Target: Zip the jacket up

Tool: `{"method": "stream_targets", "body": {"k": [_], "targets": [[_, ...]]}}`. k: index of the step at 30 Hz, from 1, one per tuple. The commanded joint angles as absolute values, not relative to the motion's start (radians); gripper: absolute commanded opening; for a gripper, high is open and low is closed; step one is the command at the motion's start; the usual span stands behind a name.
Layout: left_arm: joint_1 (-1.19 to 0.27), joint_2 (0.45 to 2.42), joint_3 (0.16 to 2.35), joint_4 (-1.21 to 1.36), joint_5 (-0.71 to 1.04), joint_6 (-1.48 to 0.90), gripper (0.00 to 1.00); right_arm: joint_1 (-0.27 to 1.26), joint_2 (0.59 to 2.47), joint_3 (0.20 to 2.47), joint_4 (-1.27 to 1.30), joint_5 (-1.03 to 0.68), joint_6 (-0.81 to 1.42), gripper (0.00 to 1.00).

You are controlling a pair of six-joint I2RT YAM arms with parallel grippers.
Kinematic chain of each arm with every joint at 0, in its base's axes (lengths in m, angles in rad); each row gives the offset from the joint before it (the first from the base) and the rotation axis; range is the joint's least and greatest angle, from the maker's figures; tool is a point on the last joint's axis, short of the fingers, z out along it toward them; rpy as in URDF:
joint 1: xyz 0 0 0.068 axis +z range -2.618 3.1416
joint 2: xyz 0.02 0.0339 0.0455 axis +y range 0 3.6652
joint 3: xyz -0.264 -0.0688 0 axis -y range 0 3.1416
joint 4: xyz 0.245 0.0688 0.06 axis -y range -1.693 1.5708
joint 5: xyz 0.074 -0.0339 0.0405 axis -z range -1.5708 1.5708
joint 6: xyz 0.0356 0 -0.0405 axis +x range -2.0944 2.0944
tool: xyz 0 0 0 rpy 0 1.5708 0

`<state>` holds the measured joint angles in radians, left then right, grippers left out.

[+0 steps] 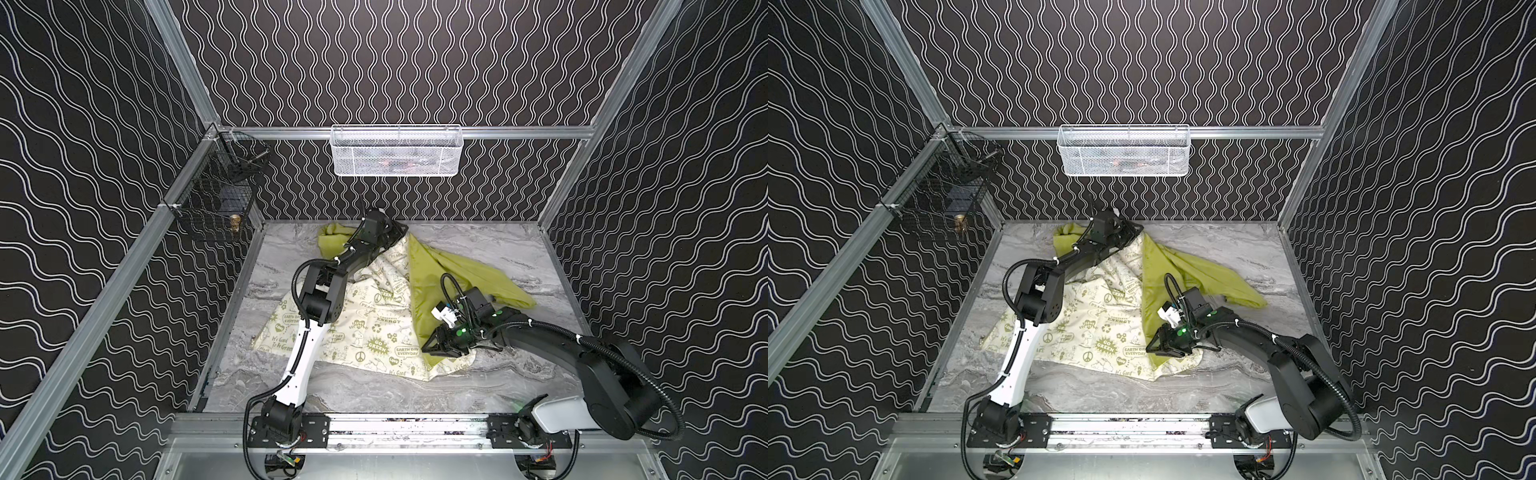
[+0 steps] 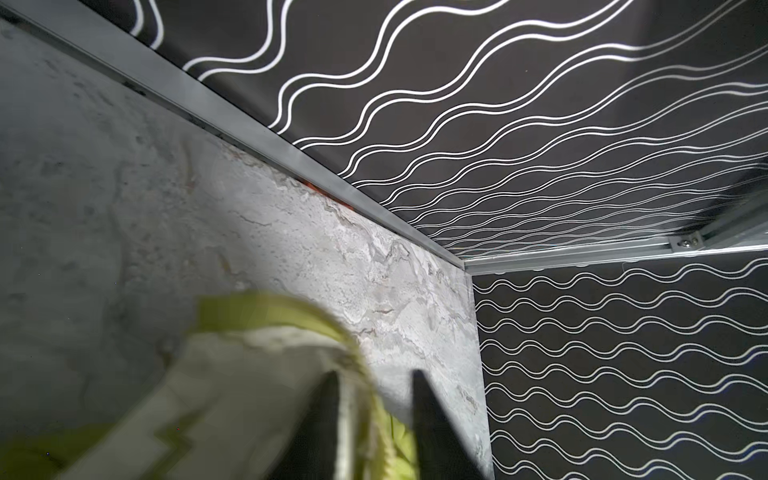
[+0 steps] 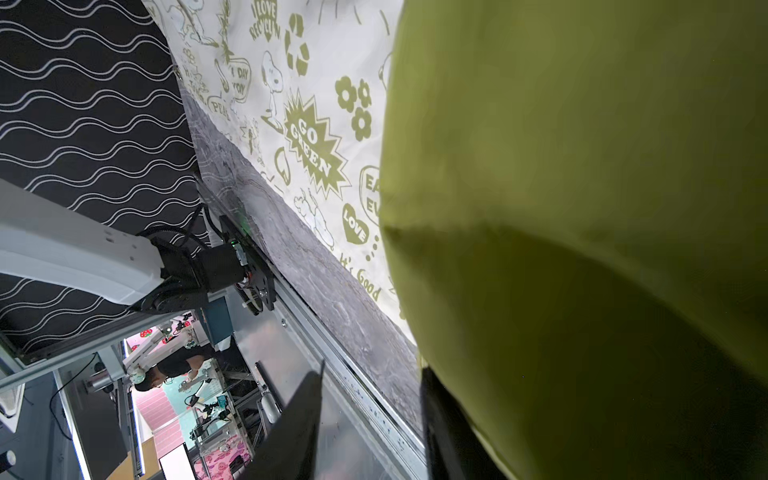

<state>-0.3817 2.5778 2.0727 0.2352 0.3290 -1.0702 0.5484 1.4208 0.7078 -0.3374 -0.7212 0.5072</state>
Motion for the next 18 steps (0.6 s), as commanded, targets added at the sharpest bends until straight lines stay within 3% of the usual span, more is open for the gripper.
{"method": "stream_targets", "body": {"k": [1,7,18], "targets": [[-0.38,2.551,2.067,0.261,0.341,-1.046,0.51,0.549,1.399,0.73,-0.355,-0.698,0.501,0.52],[-0.38,2.429,1.977,0.207,0.311,-0.994,0.58,0.537,1.331,0.799,-0.434,-0.614,0.506,0.65],[-0.38,2.012,1.482,0.113,0.186,-0.888,0.63,0.529,1.24,0.99,-0.593,-0.222,0.516,0.65]]}}
